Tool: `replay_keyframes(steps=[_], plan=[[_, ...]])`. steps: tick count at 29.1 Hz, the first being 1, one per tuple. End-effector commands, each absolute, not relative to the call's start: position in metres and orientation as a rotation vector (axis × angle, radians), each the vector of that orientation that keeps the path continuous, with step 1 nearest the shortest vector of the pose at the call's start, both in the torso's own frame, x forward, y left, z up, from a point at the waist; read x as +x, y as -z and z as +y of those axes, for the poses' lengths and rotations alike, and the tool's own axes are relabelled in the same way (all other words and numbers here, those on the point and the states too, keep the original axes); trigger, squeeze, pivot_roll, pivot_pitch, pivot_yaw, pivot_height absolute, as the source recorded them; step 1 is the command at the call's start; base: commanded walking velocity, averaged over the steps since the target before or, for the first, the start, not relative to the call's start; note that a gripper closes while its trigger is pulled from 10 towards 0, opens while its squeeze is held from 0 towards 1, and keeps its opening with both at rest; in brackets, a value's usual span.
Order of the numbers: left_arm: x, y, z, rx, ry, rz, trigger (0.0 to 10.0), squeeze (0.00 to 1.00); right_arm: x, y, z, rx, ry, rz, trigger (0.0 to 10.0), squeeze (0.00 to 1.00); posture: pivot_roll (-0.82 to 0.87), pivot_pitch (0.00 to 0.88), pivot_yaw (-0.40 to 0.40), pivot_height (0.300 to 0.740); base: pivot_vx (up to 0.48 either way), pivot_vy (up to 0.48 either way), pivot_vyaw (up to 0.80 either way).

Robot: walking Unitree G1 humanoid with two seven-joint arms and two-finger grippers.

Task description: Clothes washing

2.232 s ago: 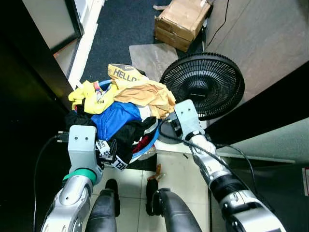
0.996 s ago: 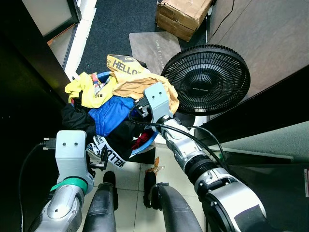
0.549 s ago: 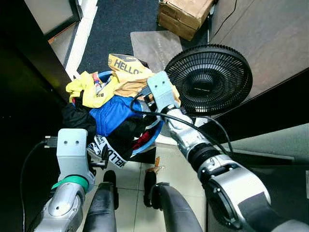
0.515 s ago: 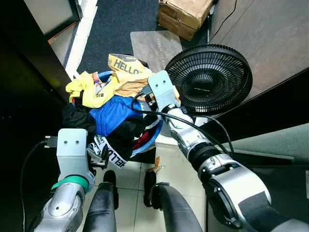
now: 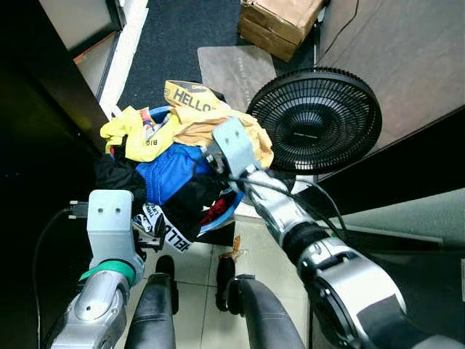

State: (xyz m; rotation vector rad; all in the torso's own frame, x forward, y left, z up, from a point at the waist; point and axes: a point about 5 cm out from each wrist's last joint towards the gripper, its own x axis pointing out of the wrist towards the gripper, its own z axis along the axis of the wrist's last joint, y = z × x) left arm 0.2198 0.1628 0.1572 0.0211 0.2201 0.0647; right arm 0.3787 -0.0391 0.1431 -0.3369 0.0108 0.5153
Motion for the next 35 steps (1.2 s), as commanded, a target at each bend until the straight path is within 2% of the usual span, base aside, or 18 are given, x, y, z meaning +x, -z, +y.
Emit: replay_keyframes(steps=[1,8,17,21,27,35], plan=[[0.219,-0.148,0.161,0.013,-0.053,0.260,10.0,0.00,0.367,-0.109,-0.049,-0.367,-0.543,0.148,10.0,0.00,0.11,0.482,-0.132,0.740,0.000,0.000,0.00],[0.224,-0.149,0.159,0.011,-0.044,0.250,10.0,0.00,0.356,-0.089,-0.059,-0.419,-0.610,0.191,10.0,0.00,0.10,0.463,-0.133,0.740,0.000,0.000,0.00],[0.234,-0.150,0.160,0.013,-0.033,0.230,10.0,0.00,0.361,-0.124,-0.079,-0.285,-0.540,-0.015,10.0,0.00,0.09,0.428,-0.123,0.740,0.000,0.000,0.00],[0.240,-0.151,0.159,0.016,-0.022,0.218,10.0,0.00,0.342,-0.138,-0.058,-0.177,-0.715,-0.106,10.0,0.00,0.09,0.408,-0.112,0.740,0.000,0.000,0.00],[0.242,-0.152,0.159,0.017,-0.019,0.211,10.0,0.00,0.333,-0.136,-0.049,-0.153,-0.763,-0.118,10.0,0.00,0.09,0.405,-0.110,0.740,0.000,0.000,0.00],[0.244,-0.153,0.163,0.022,-0.025,0.203,10.0,0.00,0.313,-0.110,-0.041,-0.228,-0.845,0.024,10.0,0.00,0.10,0.401,-0.114,0.740,0.000,0.000,0.00]])
